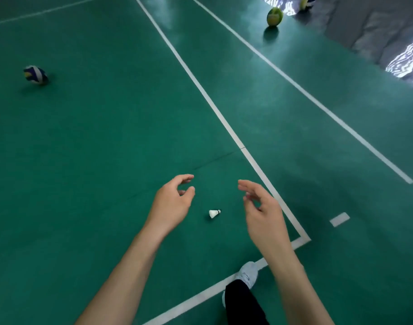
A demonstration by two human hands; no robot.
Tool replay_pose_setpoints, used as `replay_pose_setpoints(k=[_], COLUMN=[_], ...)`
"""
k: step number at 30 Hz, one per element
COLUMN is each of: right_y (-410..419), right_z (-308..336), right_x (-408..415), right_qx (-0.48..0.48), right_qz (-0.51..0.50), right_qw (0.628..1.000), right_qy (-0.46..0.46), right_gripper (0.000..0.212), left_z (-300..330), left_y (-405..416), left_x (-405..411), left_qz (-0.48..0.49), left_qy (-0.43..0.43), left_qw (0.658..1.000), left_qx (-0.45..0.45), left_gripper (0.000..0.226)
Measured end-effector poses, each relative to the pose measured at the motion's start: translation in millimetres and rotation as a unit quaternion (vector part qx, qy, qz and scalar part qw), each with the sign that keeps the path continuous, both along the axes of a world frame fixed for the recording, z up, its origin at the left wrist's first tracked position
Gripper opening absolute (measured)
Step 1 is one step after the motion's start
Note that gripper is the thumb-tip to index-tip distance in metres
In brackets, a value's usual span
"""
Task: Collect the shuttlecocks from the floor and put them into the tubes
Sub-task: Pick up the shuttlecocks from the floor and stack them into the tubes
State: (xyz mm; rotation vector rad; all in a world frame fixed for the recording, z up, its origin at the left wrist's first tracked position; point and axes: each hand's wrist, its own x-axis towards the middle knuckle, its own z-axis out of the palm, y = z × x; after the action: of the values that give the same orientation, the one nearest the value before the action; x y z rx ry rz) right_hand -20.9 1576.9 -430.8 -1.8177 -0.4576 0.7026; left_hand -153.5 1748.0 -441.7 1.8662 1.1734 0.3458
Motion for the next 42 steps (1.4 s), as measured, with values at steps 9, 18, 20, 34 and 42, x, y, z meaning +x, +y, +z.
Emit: replay_pose_setpoints(k=[9,18,20,34,42], right_y=[118,204,211,221,174], right_z=[-196,-483,-546,-628,-362], right_x=[141,166,176,230,223], right_qx=[-0.096,-0.107,-0.110,-0.139,-0.070], right_qz=[0.027,-0.015,-0.024,-0.051,-0.177], right_qw=[0.995,0.992,0.991,0.986,0.981], right_qy=[-0.025,-0.058,-0.074,-0.075,0.021], right_gripper=[0.042,0.055,0.055,0.041,0.035], left_z=[-244,-611,-689,-822,-426], left_y=[81,123,128,122,155], left_x=[105,162,171,206,284], left_qz=[0.119,0.260,0.285,0.314,0.106], left_qy=[0.006,0.058,0.077,0.109,-0.068], left_qw=[0.966,0.863,0.851,0.888,0.963], left_qx=[-0.229,-0.430,-0.434,-0.316,-0.239], left_gripper=[0.044,0.004,0.010,0.014,0.010])
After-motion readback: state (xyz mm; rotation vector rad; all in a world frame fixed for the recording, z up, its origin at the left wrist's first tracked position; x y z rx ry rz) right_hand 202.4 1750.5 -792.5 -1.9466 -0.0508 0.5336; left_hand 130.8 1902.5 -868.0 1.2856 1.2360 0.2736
